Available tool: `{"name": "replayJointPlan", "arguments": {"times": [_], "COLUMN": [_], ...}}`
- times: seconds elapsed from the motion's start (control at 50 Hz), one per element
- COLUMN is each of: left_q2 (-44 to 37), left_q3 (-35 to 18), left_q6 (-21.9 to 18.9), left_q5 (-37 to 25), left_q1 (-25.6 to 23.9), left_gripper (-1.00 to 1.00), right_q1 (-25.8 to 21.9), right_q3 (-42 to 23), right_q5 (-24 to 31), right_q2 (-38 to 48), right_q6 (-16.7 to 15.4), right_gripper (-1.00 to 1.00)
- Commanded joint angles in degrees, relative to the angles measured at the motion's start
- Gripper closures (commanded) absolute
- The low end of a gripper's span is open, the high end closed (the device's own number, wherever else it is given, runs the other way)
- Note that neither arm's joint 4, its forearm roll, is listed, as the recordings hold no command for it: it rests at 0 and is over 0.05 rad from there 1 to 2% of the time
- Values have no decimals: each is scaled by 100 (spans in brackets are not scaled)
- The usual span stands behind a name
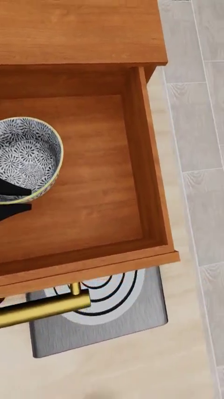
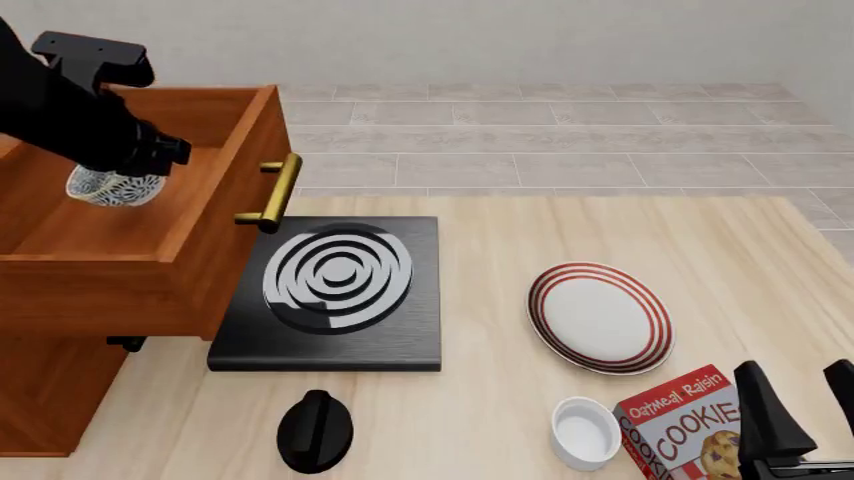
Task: Pick the akita bowl in the top layer of the wooden cabinet and place it on the plate.
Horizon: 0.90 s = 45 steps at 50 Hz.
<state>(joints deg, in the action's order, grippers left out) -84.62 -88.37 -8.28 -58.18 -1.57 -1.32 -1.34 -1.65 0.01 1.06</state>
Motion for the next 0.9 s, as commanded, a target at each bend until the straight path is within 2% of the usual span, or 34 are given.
{"name": "replayJointPlan", "arguments": {"times": [0.02,0.16,0.24,0.36,0.54,0.9], "left_q2": [-118,-193,-257,-307,-543,-1084], "left_q3": [-604,-912,-1279,-1479,-2198,-3247], "left_q6": [-45,-125,-165,-291,-479,-920], "left_q5": [-180,-275,-405,-466,-681,-857], "left_q1": [-139,-163,-208,-278,-349,-769], "left_gripper": [100,100,100,100,100,100], "right_q1": [-2,1,0,-1,-1,9], "right_q3": [-13,-15,-15,-16,-17,-17], "right_q5": [5,7,7,5,7,8], "right_q2": [4,4,4,4,4,4], "right_q6": [4,9,6,8,9,13], "right_gripper": [-100,-100,-100,-100,-100,-100]}}
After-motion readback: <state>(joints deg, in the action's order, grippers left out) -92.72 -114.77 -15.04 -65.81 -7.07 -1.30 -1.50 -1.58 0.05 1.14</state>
